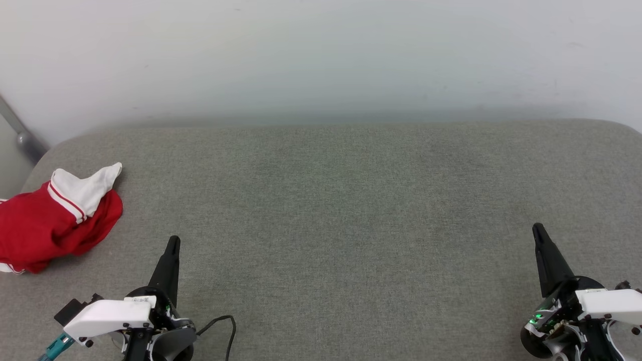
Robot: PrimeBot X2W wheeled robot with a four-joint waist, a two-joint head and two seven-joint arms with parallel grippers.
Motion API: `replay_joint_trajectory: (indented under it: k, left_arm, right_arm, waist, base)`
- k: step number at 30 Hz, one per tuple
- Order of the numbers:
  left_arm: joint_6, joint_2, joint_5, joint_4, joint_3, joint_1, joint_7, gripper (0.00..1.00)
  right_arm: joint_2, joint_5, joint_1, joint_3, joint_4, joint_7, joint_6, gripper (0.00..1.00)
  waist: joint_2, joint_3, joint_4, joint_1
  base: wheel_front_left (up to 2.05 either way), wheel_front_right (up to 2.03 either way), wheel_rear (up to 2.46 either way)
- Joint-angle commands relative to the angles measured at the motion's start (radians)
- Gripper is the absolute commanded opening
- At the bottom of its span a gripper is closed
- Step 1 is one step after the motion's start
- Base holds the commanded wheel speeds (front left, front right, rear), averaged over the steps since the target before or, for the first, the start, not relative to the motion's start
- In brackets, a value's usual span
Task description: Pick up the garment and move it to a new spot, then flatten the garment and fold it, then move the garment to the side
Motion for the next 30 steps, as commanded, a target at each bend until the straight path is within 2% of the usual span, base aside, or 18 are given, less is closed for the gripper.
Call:
replay_joint_trajectory:
  k: [1,26,27,29,30]
  left_arm:
    - [-0.002,-0.002,0.003,0.0,0.004,-0.008,0.003,0.0]
    - [-0.002,-0.002,0.003,0.0,0.004,-0.008,0.003,0.0]
    - [0.0,0.0,0.0,0.0,0.0,0.0,0.0,1.0]
    - [0.0,-0.001,0.0,0.012,-0.003,0.008,-0.002,1.0]
    - [0.0,-0.002,0.0,0.021,-0.005,0.016,-0.002,0.0]
  right_arm:
    - [0.004,-0.006,-0.013,-0.001,0.001,0.002,0.0,0.0]
    - [0.004,-0.005,-0.013,0.0,0.001,0.001,0.0,0.0]
    - [0.0,0.0,0.0,0.0,0.0,0.0,0.0,1.0]
    - [0.0,0.0,0.009,0.001,0.013,-0.001,0.0,1.0]
    - [0.001,0.0,0.016,0.001,0.023,-0.002,0.0,0.0]
  waist:
    - [-0.0001,0.0,0.0,0.0]
    - [-0.0001,0.0,0.0,0.0]
    - [-0.0001,0.0,0.0,0.0]
    - [-0.0001,0.0,0.0,0.0]
    - [-0.0001,0.0,0.0,0.0]
  base:
    - [0.0,0.0,0.0]
    - [0.0,0.0,0.0]
    - [0.0,0.0,0.0]
    - [0.0,0.0,0.0]
    - [0.0,0.0,0.0]
